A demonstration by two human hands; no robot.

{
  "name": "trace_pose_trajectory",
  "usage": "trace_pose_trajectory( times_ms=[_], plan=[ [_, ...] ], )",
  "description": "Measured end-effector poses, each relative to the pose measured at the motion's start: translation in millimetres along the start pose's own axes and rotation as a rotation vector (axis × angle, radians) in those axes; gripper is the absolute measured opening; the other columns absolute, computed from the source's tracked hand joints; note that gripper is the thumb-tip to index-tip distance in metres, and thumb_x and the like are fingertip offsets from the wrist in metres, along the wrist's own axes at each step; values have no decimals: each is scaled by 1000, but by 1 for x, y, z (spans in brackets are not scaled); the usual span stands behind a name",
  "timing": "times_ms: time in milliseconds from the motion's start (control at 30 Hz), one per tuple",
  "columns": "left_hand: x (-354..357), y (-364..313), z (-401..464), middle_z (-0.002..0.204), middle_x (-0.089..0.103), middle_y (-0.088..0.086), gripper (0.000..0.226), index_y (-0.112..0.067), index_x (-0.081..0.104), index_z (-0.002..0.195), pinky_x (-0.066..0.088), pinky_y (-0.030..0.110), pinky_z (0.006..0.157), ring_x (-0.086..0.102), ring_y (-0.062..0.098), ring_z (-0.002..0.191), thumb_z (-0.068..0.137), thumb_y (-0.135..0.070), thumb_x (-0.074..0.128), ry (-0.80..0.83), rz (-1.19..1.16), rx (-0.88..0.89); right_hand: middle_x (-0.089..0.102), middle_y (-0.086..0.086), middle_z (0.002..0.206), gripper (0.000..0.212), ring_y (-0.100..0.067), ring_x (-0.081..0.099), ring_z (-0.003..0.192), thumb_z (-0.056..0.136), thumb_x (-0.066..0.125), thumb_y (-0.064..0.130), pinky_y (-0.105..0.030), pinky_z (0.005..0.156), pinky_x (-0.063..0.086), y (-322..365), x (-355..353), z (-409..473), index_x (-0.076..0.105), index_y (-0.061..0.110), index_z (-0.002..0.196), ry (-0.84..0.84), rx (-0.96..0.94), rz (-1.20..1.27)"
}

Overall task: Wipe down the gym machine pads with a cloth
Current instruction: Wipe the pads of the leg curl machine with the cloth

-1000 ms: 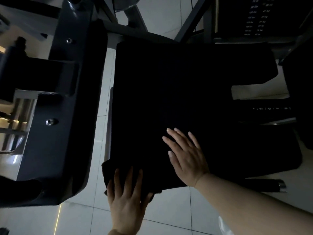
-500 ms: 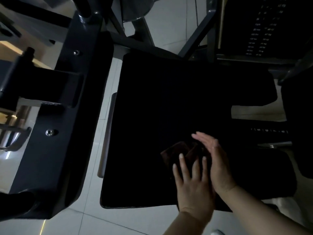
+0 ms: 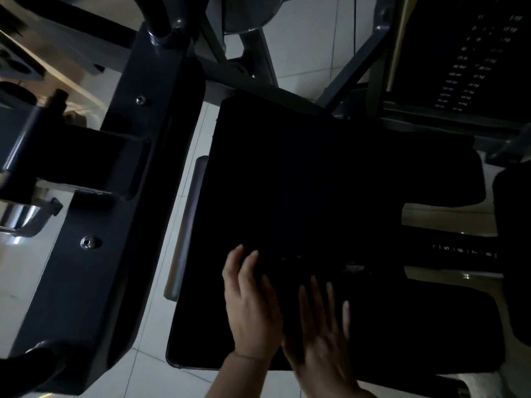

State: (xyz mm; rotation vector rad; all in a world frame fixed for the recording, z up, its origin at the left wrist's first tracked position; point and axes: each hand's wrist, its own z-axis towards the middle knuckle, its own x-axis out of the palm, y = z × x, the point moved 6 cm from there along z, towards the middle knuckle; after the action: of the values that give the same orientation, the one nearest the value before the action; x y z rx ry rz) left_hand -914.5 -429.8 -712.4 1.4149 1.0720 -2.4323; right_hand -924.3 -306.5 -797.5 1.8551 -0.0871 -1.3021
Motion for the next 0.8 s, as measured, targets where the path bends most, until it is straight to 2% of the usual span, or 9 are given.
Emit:
trace_pose_trajectory(
  times_ms=[33, 100, 167, 233, 333, 500, 633, 700, 800],
  plan=[
    [2, 4, 7, 139, 37, 9, 34, -13, 44, 128, 49, 42, 94, 47, 29, 125, 96, -22, 37, 12, 26, -14, 21, -6, 157, 65, -33, 20, 143, 97, 15, 55, -53, 111, 13, 3, 6, 2, 23, 18, 150, 32, 7, -44],
    [14, 14, 13, 146, 36, 6, 40, -15, 41, 134, 40, 44, 105, 37, 26, 134, 96, -25, 33, 88, 138, -28, 16, 0, 159, 59, -30, 14, 145, 99, 12, 50, -53, 111, 15, 5, 6, 9, 30, 20, 146, 57, -38, -90],
    [27, 25, 13, 154, 28, 3, 47, -14, 35, 142, 19, 39, 116, 18, 19, 144, 97, -26, 26, 161, 268, -79, 13, 9, 159, 52, -22, 14, 146, 101, 11, 43, -44, 114, 11, 1, -1, 20, 37, 23, 141, 47, -114, -48],
    [33, 31, 12, 155, 25, 5, 51, -10, 35, 143, 6, 32, 117, 12, 15, 144, 95, -21, 24, 186, 340, -128, 19, 13, 157, 46, -14, 18, 145, 103, 14, 39, -36, 116, 9, -3, -11, 40, 39, 28, 141, 39, -159, 63],
    [40, 34, 12, 154, 27, 9, 55, -8, 35, 143, 4, 31, 116, 17, 21, 143, 89, -18, 29, 240, 461, -149, 27, 14, 154, 43, -9, 19, 144, 101, 25, 33, -34, 117, 9, 0, -24, 88, 42, 30, 140, 3, -206, 104],
    [50, 35, 15, 154, 28, 12, 59, -7, 36, 143, 7, 39, 114, 24, 28, 141, 92, -36, 30, 342, 637, -177, 33, 11, 152, 44, -11, 22, 142, 96, 34, 30, -37, 116, 11, 11, -30, 156, 47, 28, 138, 5, -306, 47],
    [54, 33, 24, 154, 26, 15, 62, -5, 38, 142, 8, 43, 113, 22, 31, 140, 91, -37, 30, 371, 702, -128, 26, 7, 156, 46, -11, 21, 143, 96, 33, 31, -35, 117, 7, 11, -35, 169, 43, 26, 140, 2, -277, 94],
    [60, 30, 38, 158, 14, 15, 67, -8, 27, 147, 5, 47, 114, 11, 30, 144, 91, -44, 23, 355, 686, -190, 18, 5, 158, 48, -8, 17, 144, 98, 31, 35, -32, 118, 5, 2, -36, 156, 35, 23, 145, -6, -183, 152],
    [73, 26, 65, 156, -24, 4, 71, -22, -12, 147, -10, 53, 114, -21, 23, 144, 84, -53, -3, 336, 637, -380, 15, 8, 158, 52, -10, 16, 145, 101, 22, 42, -32, 118, 9, -20, -36, 114, 26, 21, 148, 25, -122, 94]
  ],
)
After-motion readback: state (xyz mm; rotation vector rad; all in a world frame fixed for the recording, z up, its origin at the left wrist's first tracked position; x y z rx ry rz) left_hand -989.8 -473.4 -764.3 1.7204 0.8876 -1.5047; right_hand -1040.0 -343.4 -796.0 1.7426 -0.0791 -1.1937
